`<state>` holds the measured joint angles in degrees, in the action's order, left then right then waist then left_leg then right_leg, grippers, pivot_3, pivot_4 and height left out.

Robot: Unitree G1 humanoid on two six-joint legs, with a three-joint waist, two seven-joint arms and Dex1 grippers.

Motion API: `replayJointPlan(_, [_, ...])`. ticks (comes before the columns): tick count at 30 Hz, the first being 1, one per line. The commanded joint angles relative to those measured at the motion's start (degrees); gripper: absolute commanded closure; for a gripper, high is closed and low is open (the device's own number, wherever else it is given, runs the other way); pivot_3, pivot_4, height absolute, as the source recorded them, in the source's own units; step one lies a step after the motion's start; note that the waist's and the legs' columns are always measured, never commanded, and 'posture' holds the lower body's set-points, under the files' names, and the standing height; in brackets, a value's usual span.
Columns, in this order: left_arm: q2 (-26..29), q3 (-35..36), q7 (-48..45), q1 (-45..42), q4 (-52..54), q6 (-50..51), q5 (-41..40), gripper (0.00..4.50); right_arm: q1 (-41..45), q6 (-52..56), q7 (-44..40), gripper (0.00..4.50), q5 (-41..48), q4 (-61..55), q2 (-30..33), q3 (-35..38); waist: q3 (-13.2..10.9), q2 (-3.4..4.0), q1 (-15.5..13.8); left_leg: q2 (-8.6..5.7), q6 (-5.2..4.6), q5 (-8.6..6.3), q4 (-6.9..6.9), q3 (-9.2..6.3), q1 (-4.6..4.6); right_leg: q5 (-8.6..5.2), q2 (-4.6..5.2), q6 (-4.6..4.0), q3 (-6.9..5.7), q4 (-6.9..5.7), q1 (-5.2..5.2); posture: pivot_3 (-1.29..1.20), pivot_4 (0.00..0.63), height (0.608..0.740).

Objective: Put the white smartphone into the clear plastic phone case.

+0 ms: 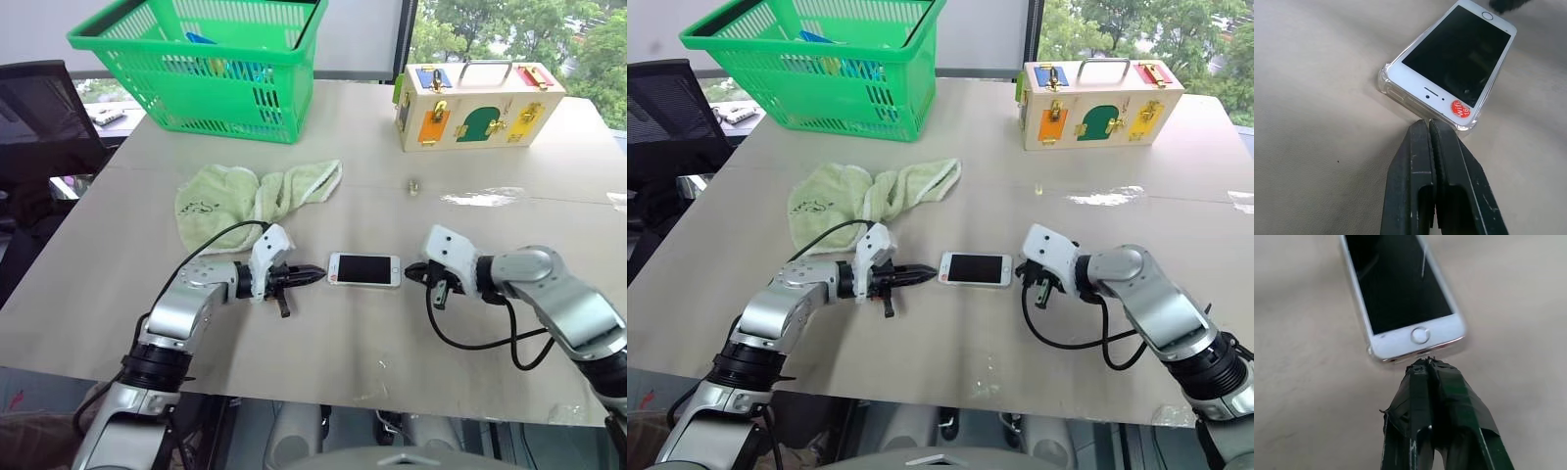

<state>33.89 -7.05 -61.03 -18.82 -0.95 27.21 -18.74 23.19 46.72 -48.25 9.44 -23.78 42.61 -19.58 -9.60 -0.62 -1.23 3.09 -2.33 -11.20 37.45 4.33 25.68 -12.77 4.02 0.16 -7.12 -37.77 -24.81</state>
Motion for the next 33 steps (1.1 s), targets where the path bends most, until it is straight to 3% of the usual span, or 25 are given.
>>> replayJointPlan(1, [-0.53, -1.54, -0.45, 0.28, 1.14, 0.34, 0.02, 4.45, 0.97, -1.65, -0.2, 4.5, -0.22, -0.4, -1.02, -0.4, 0.0, 0.0, 0.01, 0.0, 0.0, 0.0, 0.0, 0.0, 0.0, 0.0, 0.0, 0.0, 0.0, -0.01, 0.0, 0.0, 0.15, 0.74])
replayJointPlan(21, [-0.72, -1.17, -0.42, 0.84, 1.67, 0.95, 0.17, 4.45, 5.22, -4.35, -2.74, 4.5, -2.85, 2.23, -8.08, -6.67, 0.02, 0.0, 0.63, 0.11, 0.01, 0.0, 0.01, 0.01, -0.19, 0.01, -0.12, -0.03, 0.04, -0.21, 0.0, 0.0, 0.15, 0.74])
replayJointPlan(25, [0.43, 0.74, -0.2, 1.46, 1.3, 1.27, -0.08, 4.45, 3.77, -4.66, -2.8, 4.5, -3.31, 2.4, -6.47, -3.91, 0.03, 0.0, 0.66, 0.16, 0.01, 0.0, 0.01, -0.03, -0.24, 0.03, -0.23, -0.07, 0.08, -0.23, 0.01, 0.0, 0.15, 0.74])
replayJointPlan(33, [0.34, 10.3, 3.32, -0.46, 0.44, 11.31, -8.57, 4.45, -0.99, -2.38, -1.68, 4.5, 1.02, -0.32, -2.33, 7.46, 0.01, -0.01, 0.42, 0.11, 0.01, 0.0, 0.01, -0.01, -0.07, 0.03, -0.21, -0.05, 0.08, -0.12, -0.04, 0.0, 0.15, 0.74])
